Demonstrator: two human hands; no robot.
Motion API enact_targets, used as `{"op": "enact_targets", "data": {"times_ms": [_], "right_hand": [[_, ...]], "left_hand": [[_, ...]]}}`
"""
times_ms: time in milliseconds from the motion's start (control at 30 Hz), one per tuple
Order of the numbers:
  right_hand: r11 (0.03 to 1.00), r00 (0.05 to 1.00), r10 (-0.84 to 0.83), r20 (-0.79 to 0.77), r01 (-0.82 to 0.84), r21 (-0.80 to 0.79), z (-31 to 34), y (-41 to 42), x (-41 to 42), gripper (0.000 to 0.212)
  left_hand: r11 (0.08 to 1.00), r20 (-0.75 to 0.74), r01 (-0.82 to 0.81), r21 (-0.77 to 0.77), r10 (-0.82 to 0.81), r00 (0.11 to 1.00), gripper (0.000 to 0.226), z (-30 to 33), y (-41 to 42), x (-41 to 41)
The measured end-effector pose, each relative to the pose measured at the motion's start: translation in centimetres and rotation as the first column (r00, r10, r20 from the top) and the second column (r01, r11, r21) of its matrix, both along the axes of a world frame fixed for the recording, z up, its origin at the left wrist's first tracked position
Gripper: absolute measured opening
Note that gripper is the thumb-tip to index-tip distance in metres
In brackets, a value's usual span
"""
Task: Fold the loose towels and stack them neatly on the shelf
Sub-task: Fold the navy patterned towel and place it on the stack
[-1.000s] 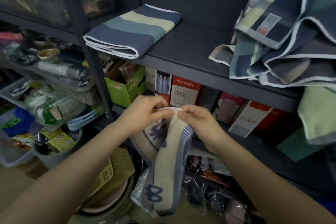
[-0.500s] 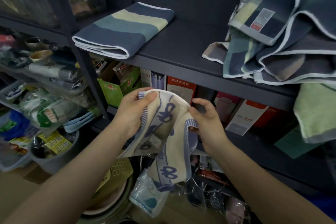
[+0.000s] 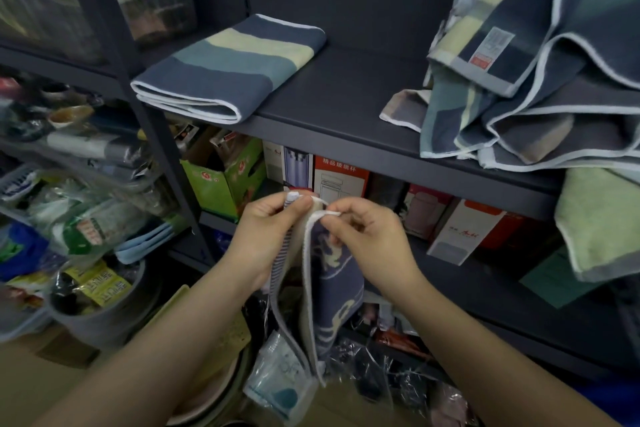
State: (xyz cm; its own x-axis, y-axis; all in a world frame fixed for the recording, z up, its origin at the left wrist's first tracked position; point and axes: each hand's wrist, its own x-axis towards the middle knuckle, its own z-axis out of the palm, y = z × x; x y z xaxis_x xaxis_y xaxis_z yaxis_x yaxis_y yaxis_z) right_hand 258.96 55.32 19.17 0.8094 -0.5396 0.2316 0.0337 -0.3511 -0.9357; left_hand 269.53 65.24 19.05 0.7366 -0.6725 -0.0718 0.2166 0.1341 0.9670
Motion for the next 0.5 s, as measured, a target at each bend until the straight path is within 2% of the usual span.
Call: {"op": "enact_targets", "data": {"times_ms": [67,133,267,500], "right_hand": [[0.974,0.996,-0.070,0.049,0.079,-0.212,-0.2,0.1,0.1,0.013],[0.951,0.995,-0.033,0.093,0.060,-0.303,-0.3,0.4,0.1,0.005],[0.956,0.996,0.084,0.034,-0.071,-0.285,-0.2,0.9,0.1,0.007],[0.971,0.987,-0.134,0.085,0.148,-0.189,0.1,0.1,0.8,0.024]], "left_hand": [[0.999,-0.042,-0.035,0.008,0.035,0.998,0.021,0.0,0.0,-0.1],[0.997,-0.120,-0.074,0.007,0.075,0.990,0.021,0.0,-0.2,-0.1],[0.997,-0.263,-0.058,-0.050,0.043,0.964,0.021,0.5,-0.4,-0.4],[0.995,-0.240,0.003,-0.102,-0.028,0.970,0.023,0.5,-0.5,-1.6]]}}
